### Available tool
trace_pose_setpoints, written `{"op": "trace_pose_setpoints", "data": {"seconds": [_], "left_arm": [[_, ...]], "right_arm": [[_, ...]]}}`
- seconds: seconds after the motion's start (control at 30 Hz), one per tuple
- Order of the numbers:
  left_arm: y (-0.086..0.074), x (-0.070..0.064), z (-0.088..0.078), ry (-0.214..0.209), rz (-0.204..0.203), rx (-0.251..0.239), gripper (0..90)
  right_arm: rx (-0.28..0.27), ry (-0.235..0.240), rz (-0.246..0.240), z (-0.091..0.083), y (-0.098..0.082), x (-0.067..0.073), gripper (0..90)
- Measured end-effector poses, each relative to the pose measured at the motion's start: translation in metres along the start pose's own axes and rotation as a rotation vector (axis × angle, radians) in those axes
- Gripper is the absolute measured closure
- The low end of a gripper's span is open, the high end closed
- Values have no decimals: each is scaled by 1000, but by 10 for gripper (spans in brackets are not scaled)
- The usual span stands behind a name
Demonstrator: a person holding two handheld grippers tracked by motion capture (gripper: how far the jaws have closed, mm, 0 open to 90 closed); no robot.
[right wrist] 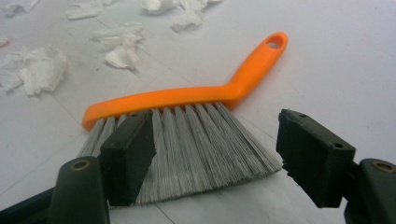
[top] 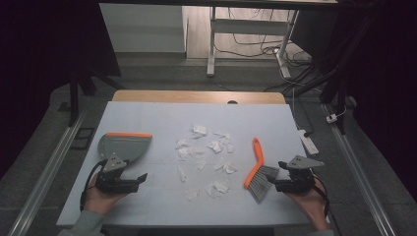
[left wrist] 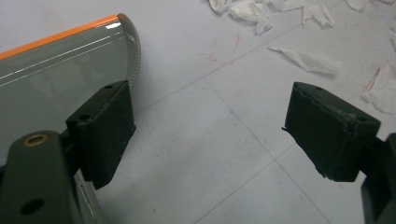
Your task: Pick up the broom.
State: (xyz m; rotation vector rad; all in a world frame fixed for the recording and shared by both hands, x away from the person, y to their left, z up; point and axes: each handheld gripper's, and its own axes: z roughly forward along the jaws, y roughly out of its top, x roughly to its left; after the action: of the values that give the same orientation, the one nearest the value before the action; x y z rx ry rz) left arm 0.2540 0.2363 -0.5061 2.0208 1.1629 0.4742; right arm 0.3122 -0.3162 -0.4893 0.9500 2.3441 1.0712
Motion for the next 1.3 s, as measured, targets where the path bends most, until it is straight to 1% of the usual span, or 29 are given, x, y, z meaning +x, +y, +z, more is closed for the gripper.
{"op": "trace_pose_setpoints", "data": {"seconds": [0.17, 0.3, 0.4, 0.47, 0.6, 0.63, 0.7, 0.8, 0.87, 0.9, 0.93, 1.03, 1.1, 1.17, 1.23, 1.27, 1.3], "left_arm": [[0, 0, 0, 2, 1, -3, 171], [2, -1, 1, 3, 3, -1, 172], [3, -2, 2, 5, 6, -3, 172], [5, -2, 3, 9, 11, -3, 174], [6, -2, 4, 17, 7, -5, 174], [7, -1, 4, 15, 10, -6, 175], [8, -1, 7, 17, 13, -6, 176], [8, -1, 7, 20, 20, -2, 175], [8, -2, 5, 19, 20, -8, 176], [8, -3, 4, 17, 20, -14, 176], [8, -3, 4, 17, 20, -14, 176], [6, -4, 4, 19, 30, -4, 176], [6, -5, 4, 18, 31, -6, 175], [7, -6, 5, 18, 33, -6, 176], [8, -6, 7, 21, 38, 1, 175], [8, -6, 8, 23, 41, 4, 175], [8, -6, 8, 26, 41, 7, 176]], "right_arm": [[-6, 4, 5, 0, 0, 0, 289], [0, 9, -8, 2, 0, 3, 297], [-2, 16, -8, 4, 1, 3, 300], [-6, 27, 0, 5, 1, 3, 301], [-15, 34, 13, 5, 1, 2, 302], [-16, 41, 24, 5, 0, 2, 301], [-11, 36, 19, 4, -1, 4, 301], [-28, 29, 28, 1, -2, 4, 302], [-35, 26, 31, 0, -1, 5, 303], [-36, 16, 20, -1, 2, 6, 304], [-37, 12, 18, -1, 3, 7, 305], [-26, 12, 16, 0, 6, 9, 306], [-10, 3, 4, 1, 8, 10, 307], [12, 2, 19, 2, 10, 11, 311], [31, -1, 19, 3, 12, 11, 311], [31, -1, 19, 3, 12, 11, 311], [49, -7, 20, 3, 16, 11, 312]]}}
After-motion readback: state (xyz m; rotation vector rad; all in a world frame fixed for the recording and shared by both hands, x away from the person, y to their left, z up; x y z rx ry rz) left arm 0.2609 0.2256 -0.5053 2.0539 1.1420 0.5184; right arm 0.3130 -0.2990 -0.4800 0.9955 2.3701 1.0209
